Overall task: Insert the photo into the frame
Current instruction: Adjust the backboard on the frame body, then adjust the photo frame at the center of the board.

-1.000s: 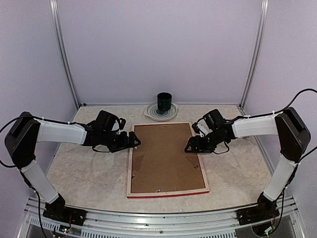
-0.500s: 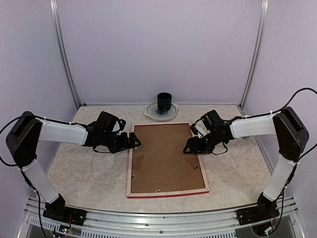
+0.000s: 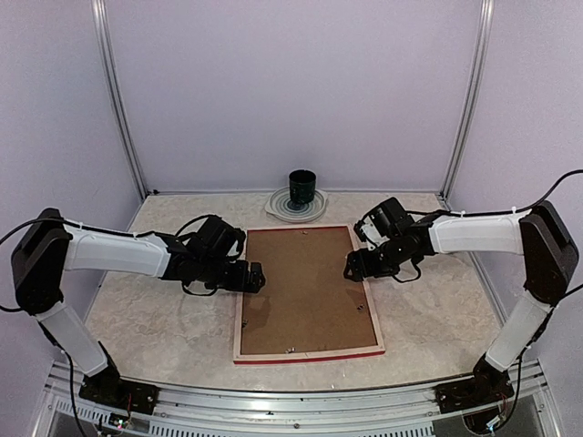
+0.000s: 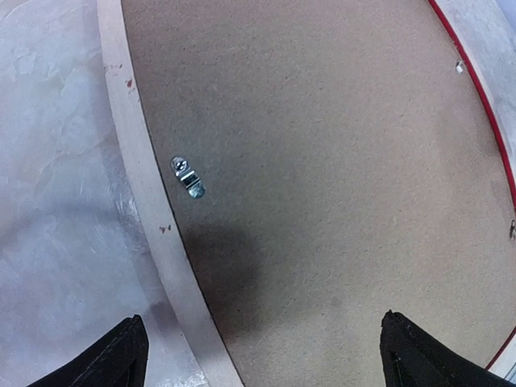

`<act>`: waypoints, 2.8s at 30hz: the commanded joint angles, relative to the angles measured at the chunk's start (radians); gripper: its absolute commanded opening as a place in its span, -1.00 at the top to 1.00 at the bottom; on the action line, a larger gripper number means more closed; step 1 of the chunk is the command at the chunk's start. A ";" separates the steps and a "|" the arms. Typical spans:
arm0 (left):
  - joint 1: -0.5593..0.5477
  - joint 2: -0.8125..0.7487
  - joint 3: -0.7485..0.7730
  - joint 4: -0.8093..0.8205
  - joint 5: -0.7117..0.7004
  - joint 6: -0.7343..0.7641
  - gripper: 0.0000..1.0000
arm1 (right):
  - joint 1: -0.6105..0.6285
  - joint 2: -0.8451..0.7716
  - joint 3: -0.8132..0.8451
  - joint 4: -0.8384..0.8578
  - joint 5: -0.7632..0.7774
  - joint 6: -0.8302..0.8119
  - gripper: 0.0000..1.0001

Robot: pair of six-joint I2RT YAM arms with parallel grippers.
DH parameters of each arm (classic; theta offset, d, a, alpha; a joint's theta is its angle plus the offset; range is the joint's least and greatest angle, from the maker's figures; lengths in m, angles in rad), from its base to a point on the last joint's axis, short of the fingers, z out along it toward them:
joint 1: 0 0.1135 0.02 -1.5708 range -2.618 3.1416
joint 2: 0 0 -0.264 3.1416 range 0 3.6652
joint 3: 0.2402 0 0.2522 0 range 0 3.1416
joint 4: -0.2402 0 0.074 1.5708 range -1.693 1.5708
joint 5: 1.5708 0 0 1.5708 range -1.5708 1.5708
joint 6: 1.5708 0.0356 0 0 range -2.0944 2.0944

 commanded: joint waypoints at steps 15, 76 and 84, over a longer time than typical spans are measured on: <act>-0.113 0.145 0.057 -0.139 -0.353 -0.004 -0.98 | 0.031 0.088 0.042 -0.103 0.300 0.026 -0.65; 0.066 0.517 0.536 -0.260 -0.396 0.165 -0.98 | 0.084 0.494 0.602 -0.305 0.550 -0.045 -0.66; 0.101 0.390 0.571 -0.270 -0.367 0.160 -0.98 | 0.084 0.389 0.616 -0.315 0.483 -0.061 -0.66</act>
